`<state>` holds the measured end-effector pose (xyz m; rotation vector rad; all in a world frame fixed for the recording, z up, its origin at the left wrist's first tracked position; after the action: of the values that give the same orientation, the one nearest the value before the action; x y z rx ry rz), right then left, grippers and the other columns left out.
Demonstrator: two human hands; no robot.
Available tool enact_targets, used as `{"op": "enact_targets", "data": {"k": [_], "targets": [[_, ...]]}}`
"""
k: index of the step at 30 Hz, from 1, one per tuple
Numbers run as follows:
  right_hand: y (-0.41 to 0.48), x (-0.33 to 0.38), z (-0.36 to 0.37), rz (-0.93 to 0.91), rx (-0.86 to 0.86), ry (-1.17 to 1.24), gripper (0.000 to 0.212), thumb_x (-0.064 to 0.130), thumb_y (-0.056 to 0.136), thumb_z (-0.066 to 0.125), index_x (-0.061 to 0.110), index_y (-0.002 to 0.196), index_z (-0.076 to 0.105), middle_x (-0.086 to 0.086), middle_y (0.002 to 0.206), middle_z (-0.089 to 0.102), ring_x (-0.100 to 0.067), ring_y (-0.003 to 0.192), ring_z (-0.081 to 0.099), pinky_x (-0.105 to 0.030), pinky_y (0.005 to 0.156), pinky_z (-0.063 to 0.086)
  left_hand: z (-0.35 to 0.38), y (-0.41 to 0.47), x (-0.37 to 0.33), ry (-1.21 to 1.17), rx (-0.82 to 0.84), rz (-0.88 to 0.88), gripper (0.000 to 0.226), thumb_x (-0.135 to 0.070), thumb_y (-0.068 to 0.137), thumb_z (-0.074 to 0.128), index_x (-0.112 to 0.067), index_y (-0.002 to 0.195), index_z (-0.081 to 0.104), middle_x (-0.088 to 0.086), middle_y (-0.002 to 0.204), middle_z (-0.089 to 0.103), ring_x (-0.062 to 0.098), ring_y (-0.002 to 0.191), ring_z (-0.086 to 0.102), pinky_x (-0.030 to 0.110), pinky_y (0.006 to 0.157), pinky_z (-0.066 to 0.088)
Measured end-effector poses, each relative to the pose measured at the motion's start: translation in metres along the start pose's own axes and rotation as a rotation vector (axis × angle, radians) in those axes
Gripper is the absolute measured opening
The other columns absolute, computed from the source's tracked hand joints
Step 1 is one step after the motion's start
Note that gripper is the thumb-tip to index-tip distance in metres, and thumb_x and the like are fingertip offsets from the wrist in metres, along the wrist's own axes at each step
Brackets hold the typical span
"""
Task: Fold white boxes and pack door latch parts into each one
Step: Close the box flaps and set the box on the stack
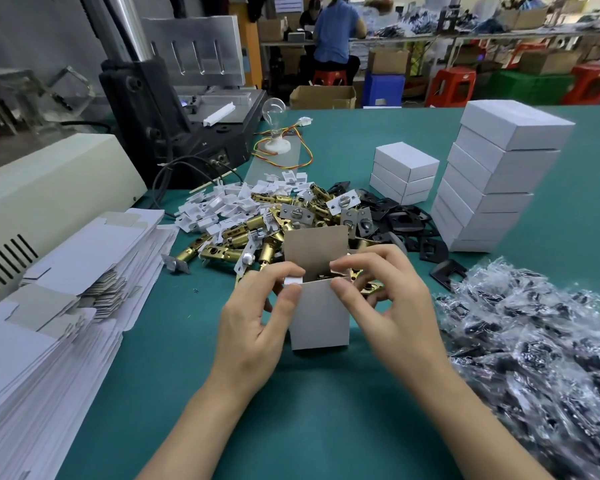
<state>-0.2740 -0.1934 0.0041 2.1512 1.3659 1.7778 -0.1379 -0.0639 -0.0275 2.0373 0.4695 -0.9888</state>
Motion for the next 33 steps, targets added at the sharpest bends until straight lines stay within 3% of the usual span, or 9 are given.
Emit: {"op": "enact_targets", "data": {"k": [5, 9, 13, 17, 20, 23, 26, 30, 33], "targets": [[0.0, 0.004, 0.002, -0.01, 0.036, 0.024, 0.012, 0.02, 0.095, 0.064, 0.017, 0.086, 0.072, 0.009, 0.102, 0.062, -0.014, 0.107, 0.062, -0.012, 0.079, 0.043, -0.005, 0.001, -0.015, -0.004, -0.055, 0.083, 0.022, -0.035, 0.104, 0.052, -0.032, 0.105, 0.073, -0.019, 0.111, 0.069, 0.017, 0.117, 0.065, 0.026, 0.094, 0.051], [-0.004, 0.007, 0.006, 0.004, 0.105, 0.082, 0.018, 0.011, 0.094, 0.055, 0.017, 0.081, 0.065, 0.011, 0.084, 0.063, -0.013, 0.087, 0.061, -0.015, 0.074, 0.041, -0.003, -0.002, -0.021, 0.003, -0.058, 0.136, 0.022, -0.029, 0.102, 0.054, -0.021, 0.103, 0.075, -0.013, 0.112, 0.07, 0.021, 0.117, 0.065, 0.034, 0.096, 0.051], [-0.006, 0.008, 0.008, 0.062, 0.089, 0.193, 0.018, 0.011, 0.093, 0.05, 0.02, 0.084, 0.062, 0.01, 0.083, 0.064, -0.012, 0.083, 0.06, -0.019, 0.072, 0.043, -0.005, -0.003, -0.026, -0.079, -0.09, 0.113, 0.033, -0.033, 0.1, 0.058, -0.048, 0.129, 0.056, -0.022, 0.116, 0.068, 0.01, 0.111, 0.067, 0.016, 0.09, 0.047], [-0.01, 0.001, 0.013, 0.178, 0.047, 0.396, 0.015, 0.014, 0.092, 0.051, 0.026, 0.102, 0.053, 0.017, 0.087, 0.065, -0.002, 0.083, 0.059, -0.014, 0.073, 0.046, -0.006, -0.005, -0.02, -0.112, -0.089, 0.069, 0.057, -0.031, 0.099, 0.062, -0.047, 0.151, 0.046, -0.02, 0.113, 0.07, 0.012, 0.114, 0.067, 0.009, 0.096, 0.042], [-0.009, 0.001, 0.015, 0.209, 0.084, 0.508, 0.031, 0.01, 0.093, 0.049, 0.032, 0.114, 0.057, 0.009, 0.1, 0.073, -0.008, 0.094, 0.066, -0.015, 0.08, 0.05, -0.008, -0.003, -0.02, -0.1, -0.062, 0.09, 0.041, -0.03, 0.1, 0.061, -0.044, 0.139, 0.06, -0.014, 0.12, 0.071, 0.02, 0.116, 0.065, 0.015, 0.094, 0.047], [-0.009, 0.003, 0.014, 0.172, 0.097, 0.429, 0.026, 0.009, 0.097, 0.046, 0.024, 0.102, 0.067, 0.001, 0.104, 0.073, -0.02, 0.102, 0.066, -0.037, 0.091, 0.053, -0.009, -0.002, -0.023, -0.095, -0.048, 0.186, 0.02, -0.02, 0.101, 0.064, -0.03, 0.117, 0.071, -0.01, 0.118, 0.074, 0.024, 0.114, 0.069, 0.027, 0.095, 0.051], [-0.011, 0.0, 0.014, 0.19, 0.105, 0.382, 0.028, 0.014, 0.097, 0.044, 0.026, 0.096, 0.069, 0.003, 0.109, 0.072, -0.021, 0.11, 0.064, -0.053, 0.098, 0.049, -0.011, -0.001, -0.021, -0.093, -0.021, 0.213, 0.017, -0.011, 0.099, 0.068, -0.024, 0.108, 0.073, -0.006, 0.12, 0.075, 0.021, 0.12, 0.069, 0.026, 0.105, 0.047], [-0.01, 0.006, 0.01, 0.13, 0.154, 0.326, 0.019, 0.035, 0.094, 0.052, 0.028, 0.101, 0.067, 0.006, 0.11, 0.068, -0.02, 0.112, 0.063, -0.035, 0.091, 0.051, -0.011, -0.002, -0.021, -0.114, 0.026, 0.167, 0.015, -0.03, 0.097, 0.068, -0.023, 0.109, 0.073, -0.005, 0.125, 0.074, 0.016, 0.124, 0.067, 0.022, 0.105, 0.046], [-0.01, 0.007, 0.007, 0.068, 0.174, 0.244, 0.014, 0.032, 0.093, 0.06, 0.027, 0.104, 0.067, 0.009, 0.11, 0.068, -0.021, 0.114, 0.065, -0.027, 0.091, 0.052, -0.009, -0.003, -0.021, -0.128, 0.013, 0.146, 0.021, -0.034, 0.094, 0.07, -0.018, 0.106, 0.074, -0.004, 0.122, 0.073, 0.02, 0.121, 0.067, 0.028, 0.101, 0.05]]}}
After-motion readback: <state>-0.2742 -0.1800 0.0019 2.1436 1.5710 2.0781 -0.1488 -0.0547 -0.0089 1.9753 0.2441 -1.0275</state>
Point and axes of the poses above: each hand's wrist, its own y-axis towards the middle knuckle, its own z-axis out of the palm, x = y × z, the point moved 5 cm from there along y, towards the middle knuckle
